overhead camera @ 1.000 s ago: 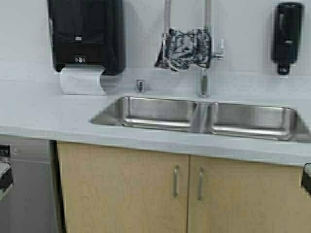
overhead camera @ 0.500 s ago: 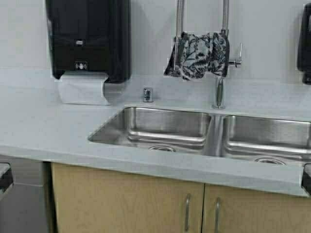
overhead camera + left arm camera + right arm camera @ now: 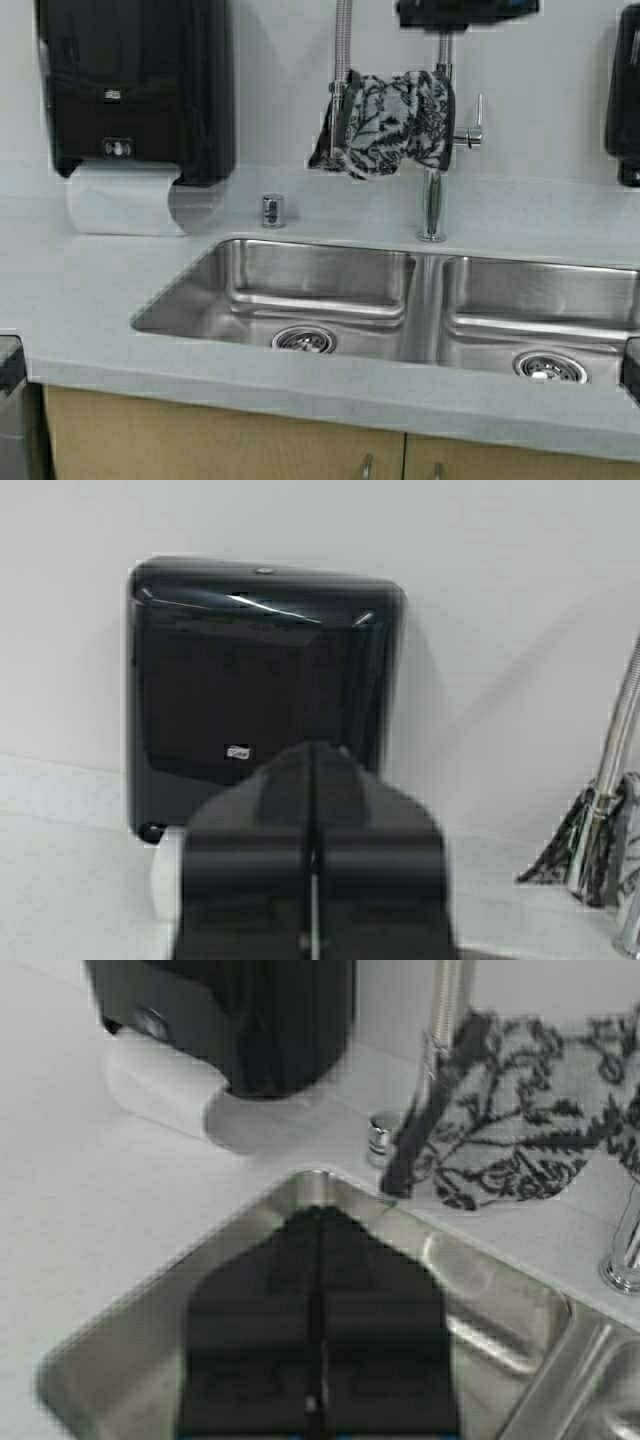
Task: Get the cloth and wipe up the spill under the wine glass
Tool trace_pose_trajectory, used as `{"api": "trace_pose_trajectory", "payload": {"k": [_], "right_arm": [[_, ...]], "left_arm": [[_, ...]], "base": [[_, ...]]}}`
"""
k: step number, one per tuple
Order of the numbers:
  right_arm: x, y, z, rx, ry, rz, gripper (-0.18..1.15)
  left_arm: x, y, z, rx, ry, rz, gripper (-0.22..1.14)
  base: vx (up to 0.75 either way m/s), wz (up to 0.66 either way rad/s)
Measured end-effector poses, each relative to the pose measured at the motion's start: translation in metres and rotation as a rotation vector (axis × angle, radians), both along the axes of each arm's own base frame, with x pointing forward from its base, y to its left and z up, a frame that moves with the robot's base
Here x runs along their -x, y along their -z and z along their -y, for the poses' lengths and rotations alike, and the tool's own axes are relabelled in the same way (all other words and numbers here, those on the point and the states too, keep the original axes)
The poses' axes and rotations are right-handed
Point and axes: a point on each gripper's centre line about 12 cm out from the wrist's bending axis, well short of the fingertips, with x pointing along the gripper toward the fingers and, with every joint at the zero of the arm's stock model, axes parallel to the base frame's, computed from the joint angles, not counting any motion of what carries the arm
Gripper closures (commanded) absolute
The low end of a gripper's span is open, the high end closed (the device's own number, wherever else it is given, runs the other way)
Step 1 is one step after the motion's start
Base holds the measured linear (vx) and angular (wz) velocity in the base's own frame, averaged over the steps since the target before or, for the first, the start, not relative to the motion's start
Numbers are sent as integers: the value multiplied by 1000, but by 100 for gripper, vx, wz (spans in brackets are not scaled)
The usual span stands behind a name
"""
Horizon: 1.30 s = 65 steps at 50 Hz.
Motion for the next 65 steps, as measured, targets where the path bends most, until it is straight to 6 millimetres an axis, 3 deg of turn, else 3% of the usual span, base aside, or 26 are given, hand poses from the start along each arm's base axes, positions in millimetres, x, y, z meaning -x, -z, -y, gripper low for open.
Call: {"api": "trace_pose_trajectory", "payload": {"k": [13, 25, 35, 51, 65], "right_arm": [[-21, 40, -18, -6, -37, 4, 46], [-25, 84, -23, 32, -45, -91, -7], [-29, 104, -25, 48, -46, -127, -7], [-48, 113, -30, 33, -20, -127, -7], [-74, 124, -13, 8, 71, -140, -7]], "left_arm": [[5, 2, 0, 0, -2, 14, 89], [7, 1, 0, 0, -2, 20, 89], [8, 0, 0, 0, 0, 31, 89], [10, 0, 0, 0, 0, 37, 89], [10, 1, 0, -1, 0, 31, 89]], "base": [[17, 0], [14, 6], [12, 7], [9, 4], [5, 2]]}}
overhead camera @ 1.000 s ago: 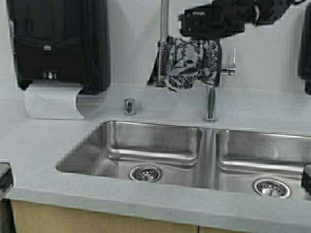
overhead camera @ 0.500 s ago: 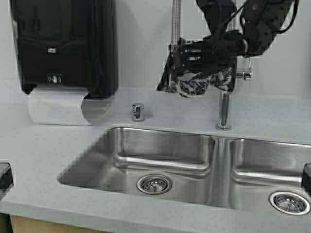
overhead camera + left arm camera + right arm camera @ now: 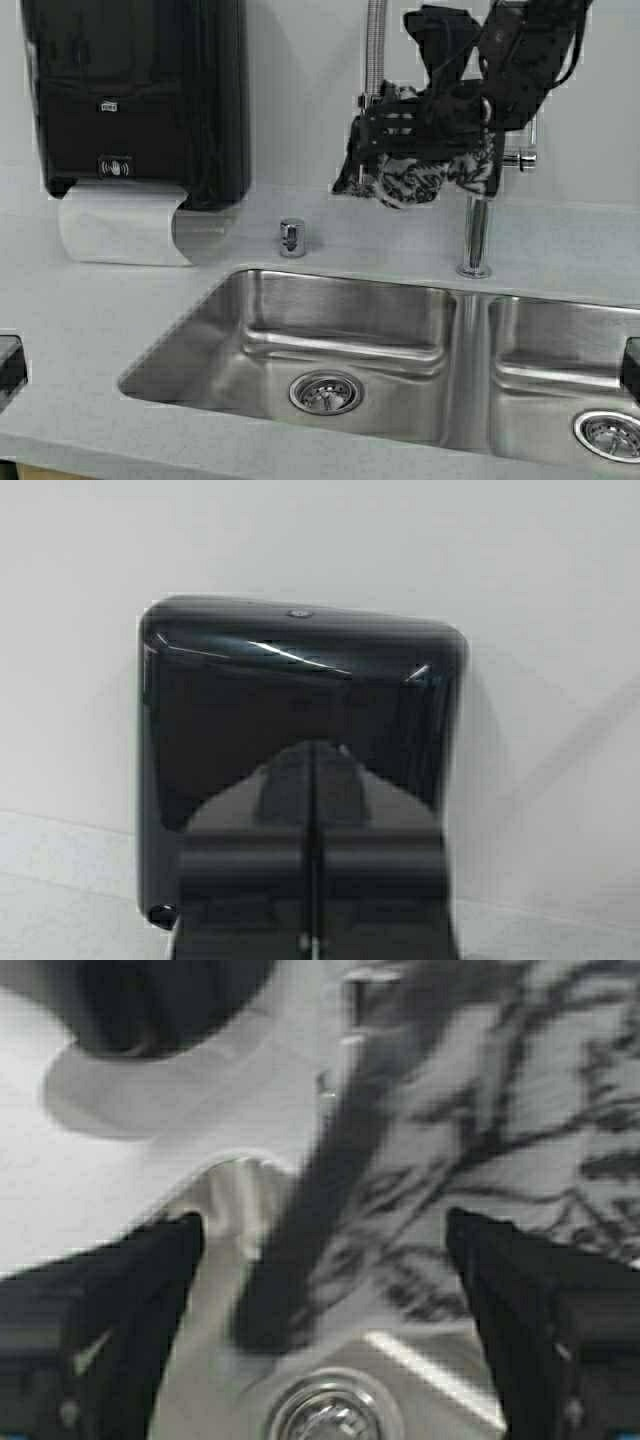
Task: Get the cloth and wipe up the spill under the wine glass
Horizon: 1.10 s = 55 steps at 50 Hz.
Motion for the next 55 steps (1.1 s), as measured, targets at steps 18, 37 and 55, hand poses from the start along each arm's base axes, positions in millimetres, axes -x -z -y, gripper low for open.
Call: {"api": "trace_pose_trajectory", "payload": {"k": [18, 37, 55], "right_arm": [[-14, 6, -1, 7, 11, -12, 25], [-1, -2, 5, 9, 13, -14, 92], [32, -162, 17, -130, -3, 353, 90]], "left_arm": [[0, 0, 0, -2, 0, -2, 89], [1, 0, 0, -1, 0, 6, 89], [3, 1, 0, 12, 1, 4, 89]], "base": [[2, 0], [0, 0], [-1, -2]]}}
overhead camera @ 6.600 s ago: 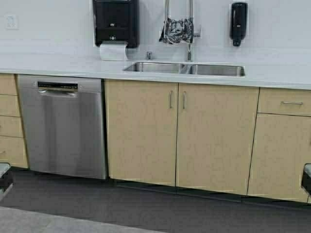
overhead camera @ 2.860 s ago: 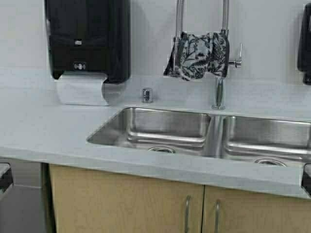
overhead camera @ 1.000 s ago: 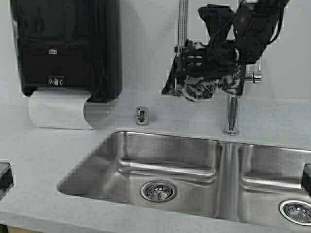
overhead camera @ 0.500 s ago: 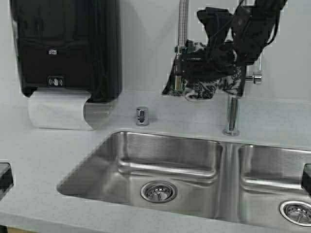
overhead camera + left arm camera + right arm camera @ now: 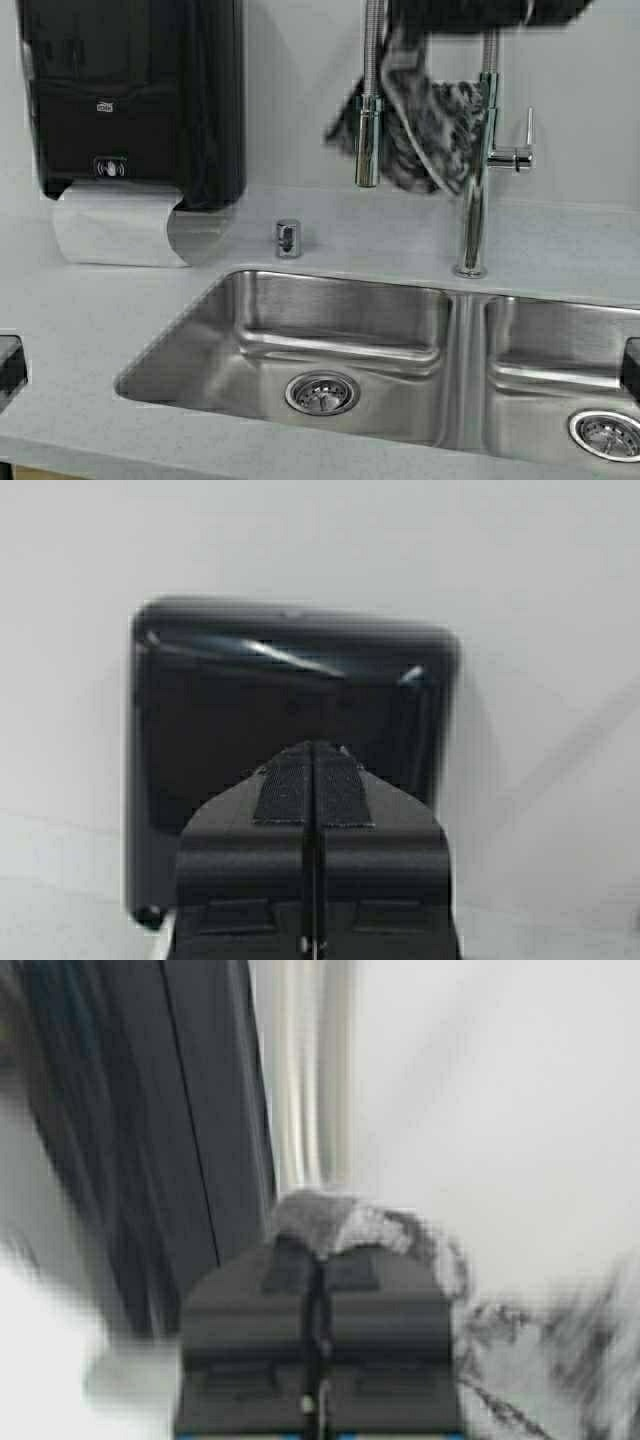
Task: Get the cloth and wipe up the spill under the wine glass
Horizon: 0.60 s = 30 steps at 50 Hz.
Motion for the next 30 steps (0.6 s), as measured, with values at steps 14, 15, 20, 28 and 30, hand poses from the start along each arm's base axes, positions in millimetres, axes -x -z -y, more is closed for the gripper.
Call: {"api": "trace_pose_trajectory", "payload": {"k": [14, 15, 20, 28, 30], "right_arm": [[40, -156, 8, -16, -11, 192, 90], [44, -166, 9, -19, -13, 206, 90], [67, -209, 4, -24, -45, 255, 90], [101, -230, -6, -20, -110, 237, 90], [106, -226, -9, -14, -127, 222, 90]], "left_arm": [[-1, 2, 0, 4, 0, -14, 89], [-1, 2, 0, 4, -1, -15, 89], [-1, 3, 0, 4, -1, -20, 89], [-1, 4, 0, 6, -1, -31, 89], [-1, 4, 0, 9, -1, -34, 89]], "base": [[-4, -7], [-6, -10], [-7, -11], [-8, -10], [-8, -9]]}}
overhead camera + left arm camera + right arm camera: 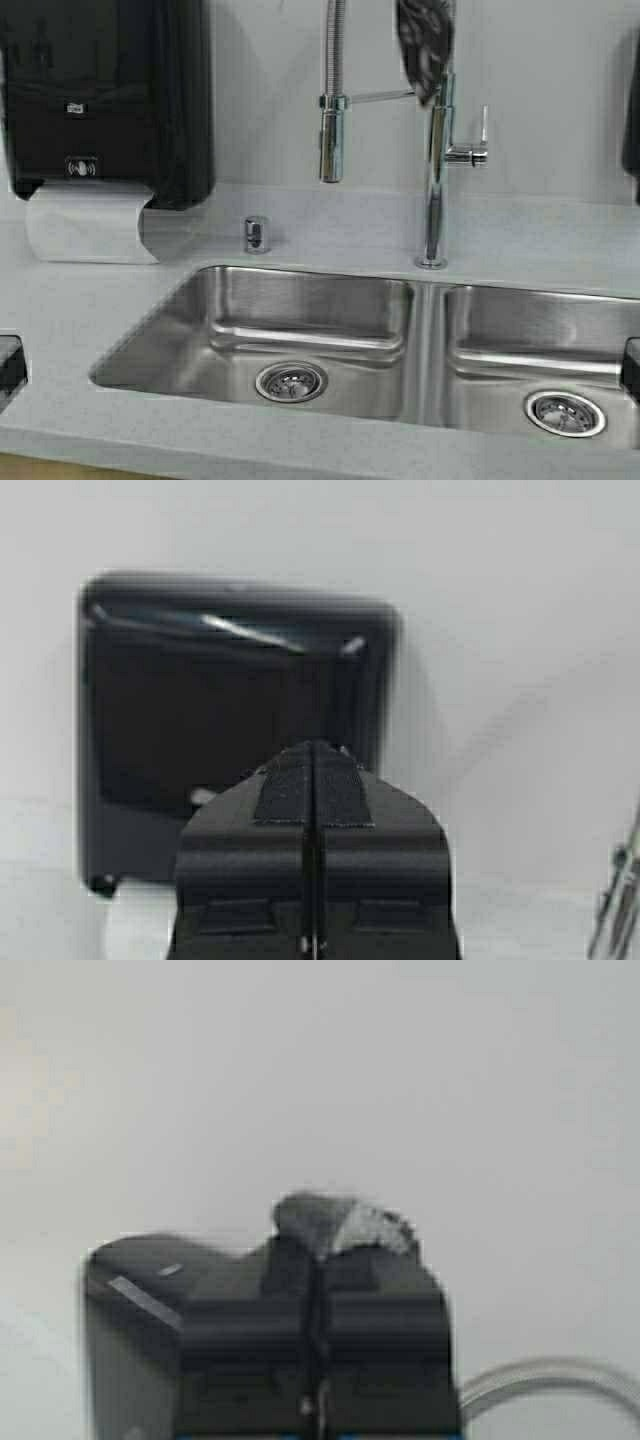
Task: Get the cloth and wipe up the spill under the wine glass
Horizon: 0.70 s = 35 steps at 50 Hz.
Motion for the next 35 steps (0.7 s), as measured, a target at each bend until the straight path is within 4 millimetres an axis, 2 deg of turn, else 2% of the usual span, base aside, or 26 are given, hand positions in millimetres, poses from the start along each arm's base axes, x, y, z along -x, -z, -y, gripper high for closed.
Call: {"api": "trace_pose_trajectory", "payload": {"k": [5, 15, 21, 27, 35], "right_arm": [[7, 27, -2, 37, -18, -55, 90], [9, 110, -2, 122, -26, -186, 90], [15, 149, 3, 133, -31, -214, 90], [17, 167, 10, 123, -21, -214, 90], [17, 166, 13, 98, -16, -195, 90]], "left_arm": [[0, 2, 0, 3, 1, -17, 89], [5, 8, 0, 2, 2, -61, 89], [12, 12, 0, 3, 4, -86, 89], [18, 12, 0, 5, 4, -84, 89], [19, 11, 0, 5, 6, -81, 89]], "base": [[-6, -8], [-2, -1], [1, 7], [0, 14], [-2, 23]]}}
